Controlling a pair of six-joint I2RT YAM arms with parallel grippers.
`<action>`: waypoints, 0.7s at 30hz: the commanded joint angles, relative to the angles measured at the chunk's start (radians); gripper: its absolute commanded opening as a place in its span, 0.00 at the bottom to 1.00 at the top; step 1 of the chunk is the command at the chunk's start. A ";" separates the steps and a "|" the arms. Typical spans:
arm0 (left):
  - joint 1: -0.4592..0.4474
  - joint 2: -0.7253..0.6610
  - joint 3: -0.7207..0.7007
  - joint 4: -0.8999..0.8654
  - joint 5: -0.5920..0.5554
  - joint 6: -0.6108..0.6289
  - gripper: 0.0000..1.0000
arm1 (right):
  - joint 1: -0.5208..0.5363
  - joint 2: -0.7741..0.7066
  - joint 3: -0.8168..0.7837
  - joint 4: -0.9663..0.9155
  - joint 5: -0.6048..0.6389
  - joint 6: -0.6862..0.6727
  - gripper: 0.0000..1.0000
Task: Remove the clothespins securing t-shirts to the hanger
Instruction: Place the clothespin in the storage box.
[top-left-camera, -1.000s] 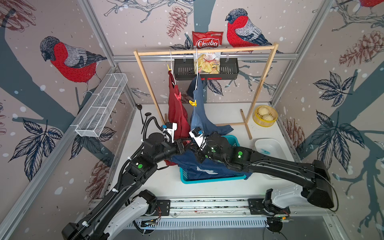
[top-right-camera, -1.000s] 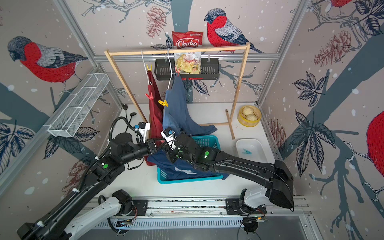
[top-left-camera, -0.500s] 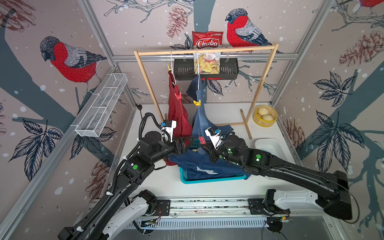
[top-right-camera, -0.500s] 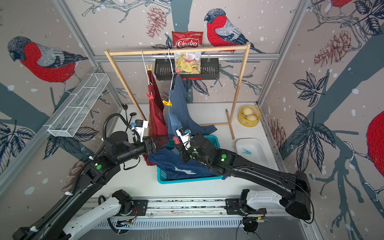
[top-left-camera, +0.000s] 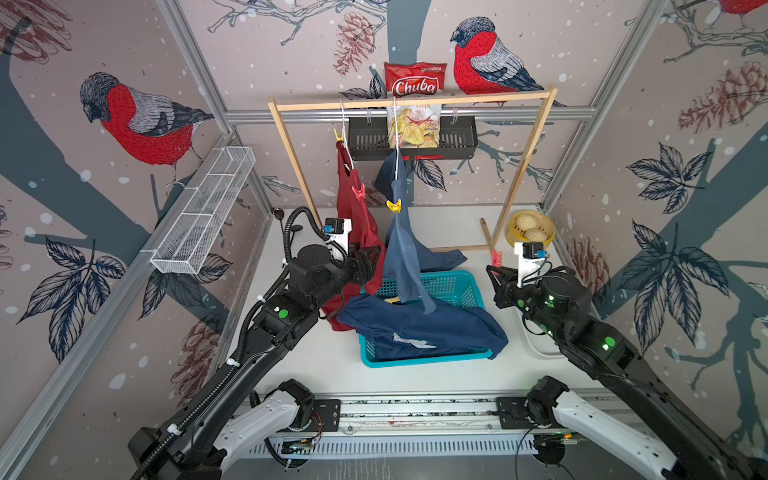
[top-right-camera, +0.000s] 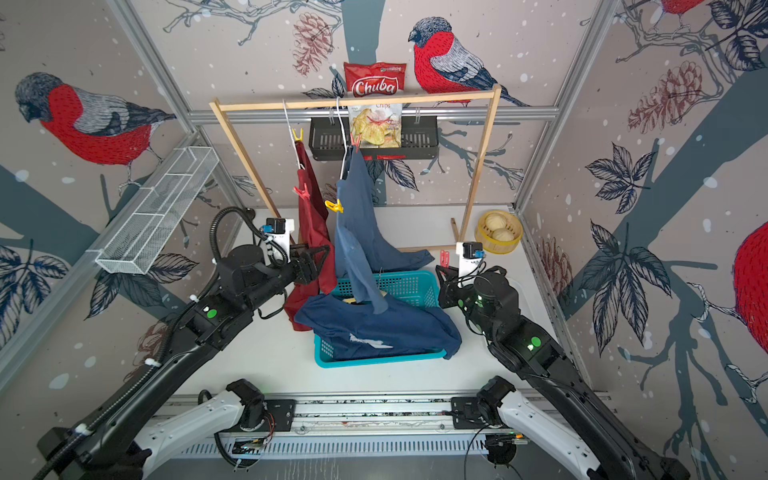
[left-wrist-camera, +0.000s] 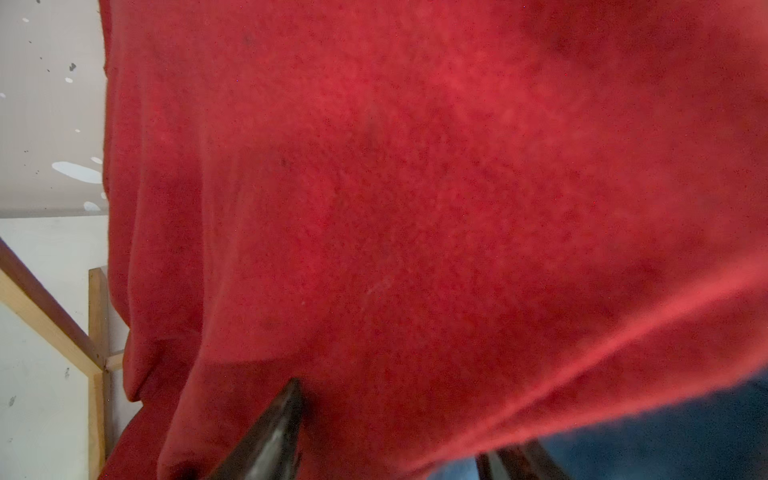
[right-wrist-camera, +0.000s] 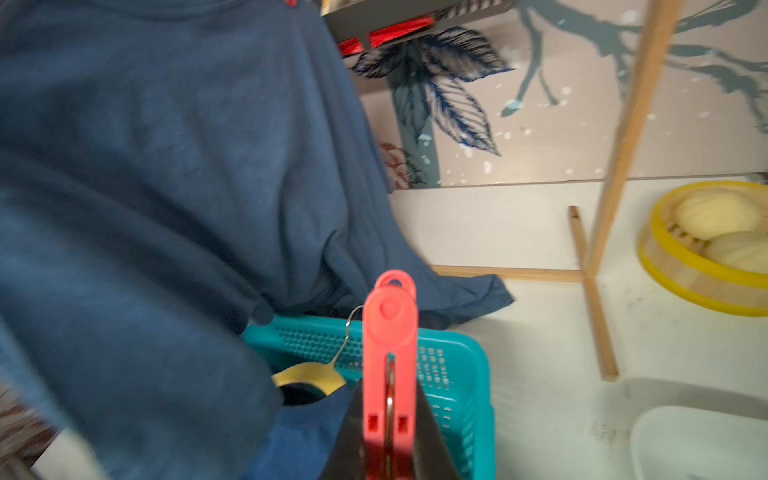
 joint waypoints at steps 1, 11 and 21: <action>0.002 0.018 -0.009 0.087 0.049 0.055 0.61 | -0.111 0.059 0.027 -0.126 0.059 0.037 0.10; 0.001 0.012 -0.026 0.034 0.084 0.212 0.60 | -0.800 0.209 -0.157 -0.172 -0.235 0.133 0.10; 0.002 -0.044 -0.020 0.016 0.117 0.293 0.60 | -0.909 0.278 -0.135 -0.189 -0.248 0.098 0.62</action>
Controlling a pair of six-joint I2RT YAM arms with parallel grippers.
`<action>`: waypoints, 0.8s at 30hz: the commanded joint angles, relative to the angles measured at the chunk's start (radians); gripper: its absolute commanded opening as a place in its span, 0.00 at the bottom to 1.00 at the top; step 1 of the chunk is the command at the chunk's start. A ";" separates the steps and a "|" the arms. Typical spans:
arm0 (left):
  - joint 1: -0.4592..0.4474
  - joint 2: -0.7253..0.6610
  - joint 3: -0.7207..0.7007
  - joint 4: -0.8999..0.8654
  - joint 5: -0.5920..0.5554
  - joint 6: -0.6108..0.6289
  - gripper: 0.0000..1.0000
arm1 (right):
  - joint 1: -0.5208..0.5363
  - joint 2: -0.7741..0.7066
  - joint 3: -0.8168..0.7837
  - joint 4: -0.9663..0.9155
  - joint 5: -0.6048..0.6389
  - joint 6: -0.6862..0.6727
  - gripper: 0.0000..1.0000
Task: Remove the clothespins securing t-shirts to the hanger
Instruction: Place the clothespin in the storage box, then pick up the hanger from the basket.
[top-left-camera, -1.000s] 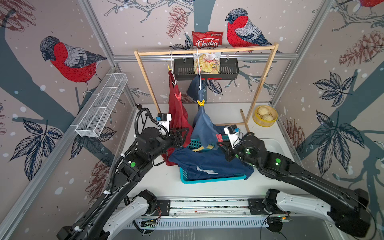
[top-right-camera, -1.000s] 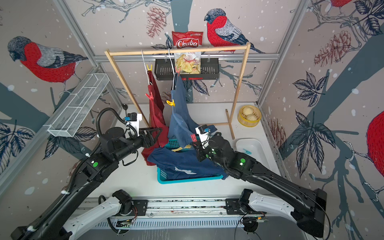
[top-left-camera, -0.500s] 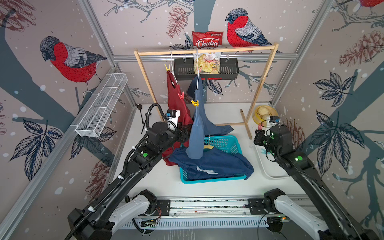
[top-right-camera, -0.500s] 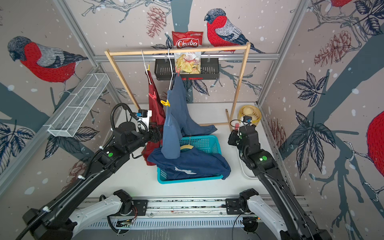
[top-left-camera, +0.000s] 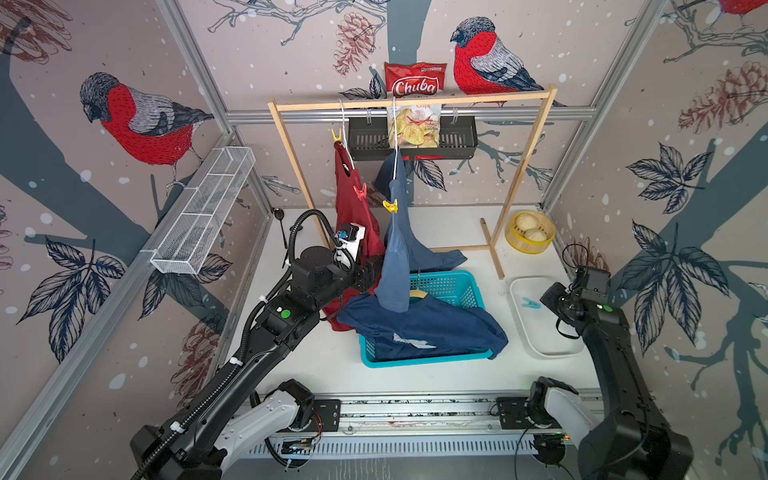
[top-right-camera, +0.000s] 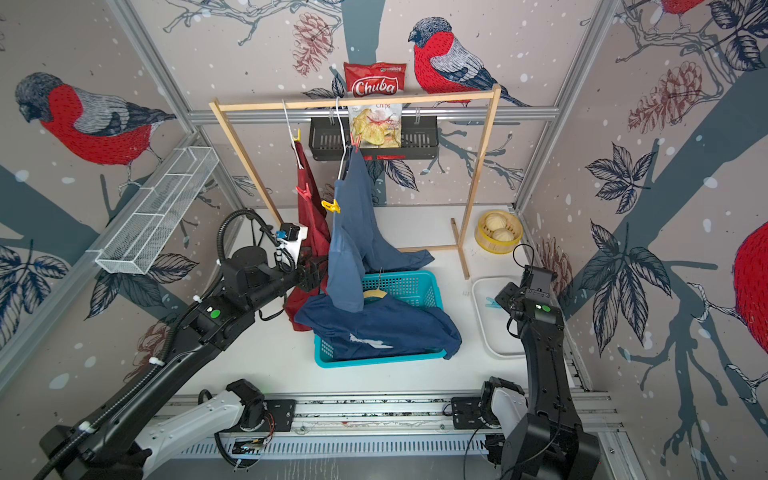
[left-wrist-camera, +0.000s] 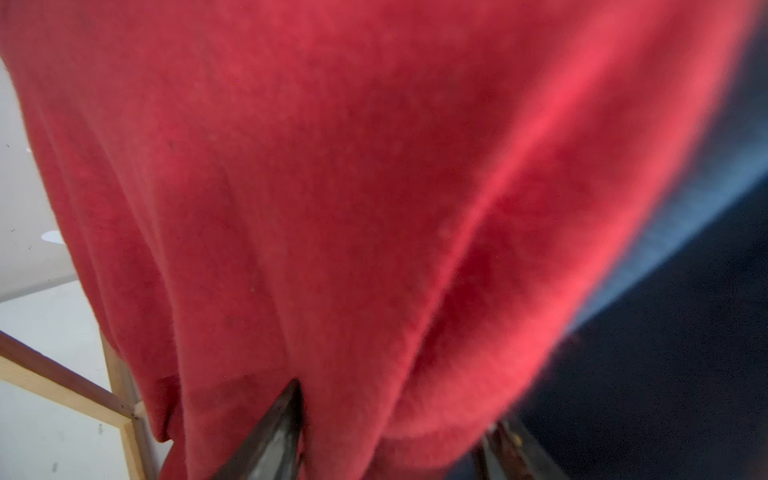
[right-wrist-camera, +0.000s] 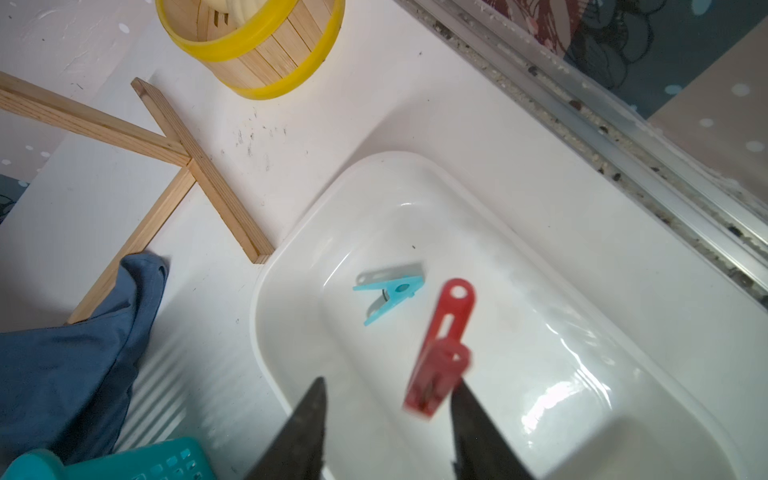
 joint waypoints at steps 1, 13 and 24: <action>0.001 -0.028 0.006 0.020 0.060 0.043 0.61 | -0.011 0.010 0.016 -0.004 -0.042 -0.023 0.62; -0.090 -0.031 0.076 0.096 0.435 0.028 0.48 | 0.331 -0.092 0.102 0.047 -0.071 -0.055 0.55; -0.377 0.263 0.112 0.111 0.062 -0.055 0.50 | 0.767 0.248 0.250 0.178 -0.167 -0.150 0.62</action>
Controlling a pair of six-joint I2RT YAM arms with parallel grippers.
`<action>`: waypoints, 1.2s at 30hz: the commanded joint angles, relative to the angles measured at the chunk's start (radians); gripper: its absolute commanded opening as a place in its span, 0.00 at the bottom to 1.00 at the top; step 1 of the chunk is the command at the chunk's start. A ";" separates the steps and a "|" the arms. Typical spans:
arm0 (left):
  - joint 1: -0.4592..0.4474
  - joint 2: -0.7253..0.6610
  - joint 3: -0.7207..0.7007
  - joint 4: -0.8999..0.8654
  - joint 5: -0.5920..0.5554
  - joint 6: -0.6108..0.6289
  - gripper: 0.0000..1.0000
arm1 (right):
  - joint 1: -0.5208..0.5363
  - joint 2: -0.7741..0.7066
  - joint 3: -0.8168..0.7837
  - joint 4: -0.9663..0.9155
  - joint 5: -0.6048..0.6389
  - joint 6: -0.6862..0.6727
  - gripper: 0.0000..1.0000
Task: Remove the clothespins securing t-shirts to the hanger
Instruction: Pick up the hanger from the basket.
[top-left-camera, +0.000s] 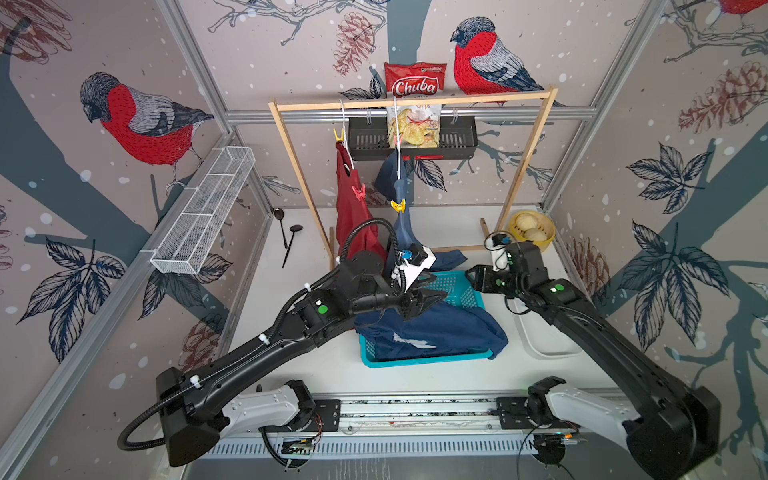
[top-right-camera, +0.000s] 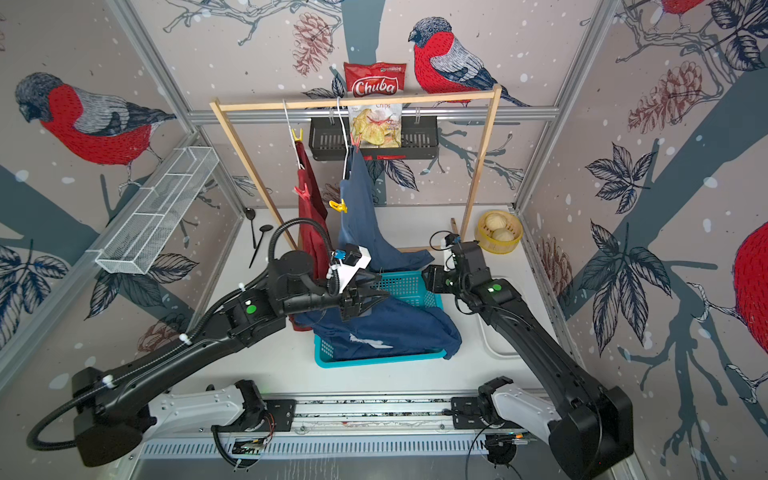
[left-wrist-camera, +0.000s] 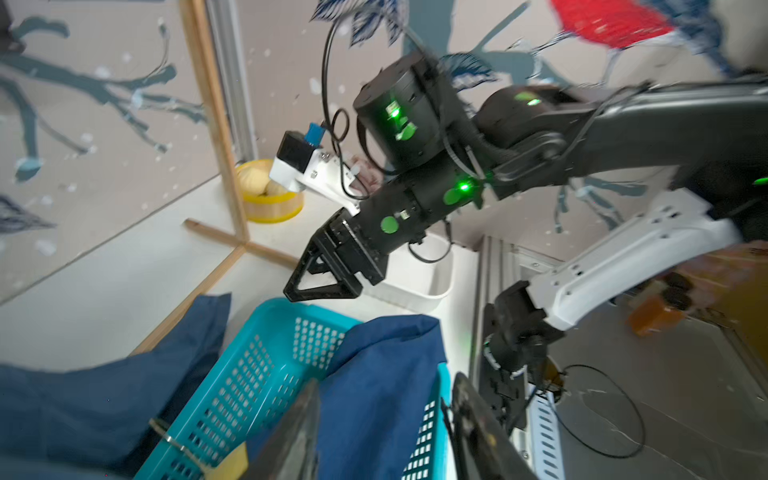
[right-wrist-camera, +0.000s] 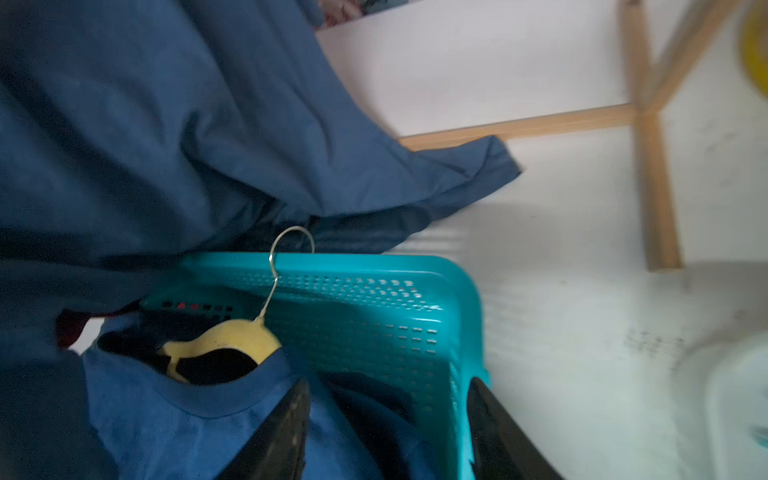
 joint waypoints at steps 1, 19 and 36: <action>-0.005 0.059 -0.013 0.035 -0.192 -0.092 0.50 | 0.049 0.093 0.057 0.041 -0.053 -0.062 0.62; 0.151 0.034 -0.164 -0.067 -0.414 -0.200 0.58 | 0.231 0.426 0.191 0.022 -0.150 -0.174 0.68; 0.168 0.027 -0.100 -0.116 -0.443 -0.162 0.59 | 0.316 0.572 0.277 -0.021 -0.040 -0.275 0.26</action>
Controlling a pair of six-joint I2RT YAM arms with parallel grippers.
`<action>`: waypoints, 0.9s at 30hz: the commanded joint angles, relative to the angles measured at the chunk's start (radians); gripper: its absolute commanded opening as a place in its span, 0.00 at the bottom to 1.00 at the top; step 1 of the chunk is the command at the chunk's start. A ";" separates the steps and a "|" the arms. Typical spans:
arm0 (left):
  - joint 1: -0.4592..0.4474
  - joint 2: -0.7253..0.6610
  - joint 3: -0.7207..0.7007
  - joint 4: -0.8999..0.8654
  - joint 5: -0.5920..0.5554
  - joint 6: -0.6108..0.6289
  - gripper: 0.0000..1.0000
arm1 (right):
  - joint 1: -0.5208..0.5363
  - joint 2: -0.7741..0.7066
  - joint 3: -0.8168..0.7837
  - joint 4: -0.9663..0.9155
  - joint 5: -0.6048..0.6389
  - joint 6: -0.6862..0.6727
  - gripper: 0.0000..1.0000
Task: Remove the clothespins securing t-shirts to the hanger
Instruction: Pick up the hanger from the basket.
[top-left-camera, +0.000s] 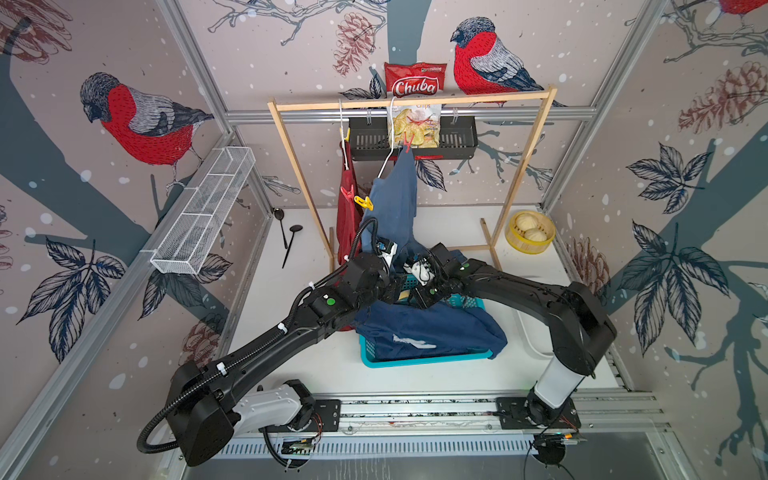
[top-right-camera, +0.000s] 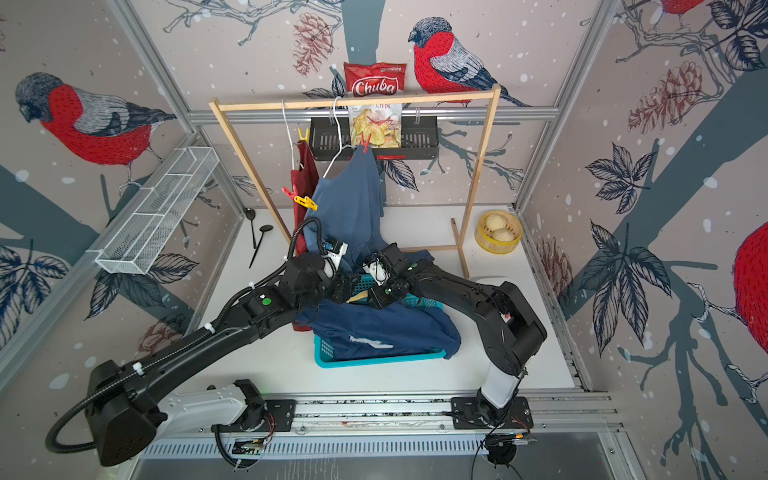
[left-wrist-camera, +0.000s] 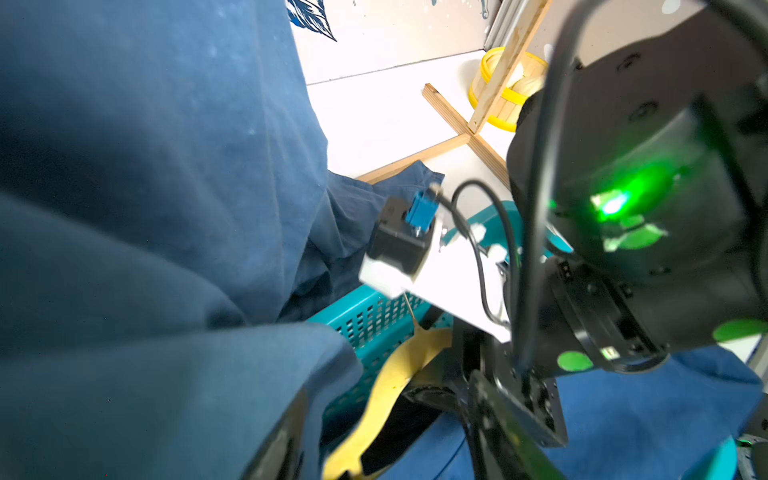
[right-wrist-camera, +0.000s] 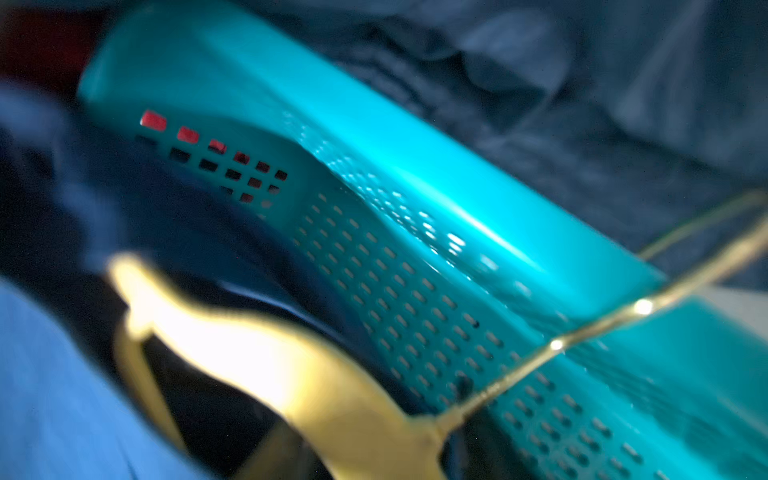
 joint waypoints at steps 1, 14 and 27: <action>0.004 0.003 0.028 -0.012 -0.026 0.015 0.59 | 0.014 -0.015 0.018 -0.024 0.109 -0.044 0.21; 0.099 -0.067 0.237 -0.089 0.012 0.170 0.62 | 0.140 -0.354 -0.022 -0.091 0.292 -0.321 0.00; 0.099 -0.294 0.238 0.041 0.281 0.443 0.62 | 0.251 -0.445 0.218 -0.404 0.235 -0.441 0.00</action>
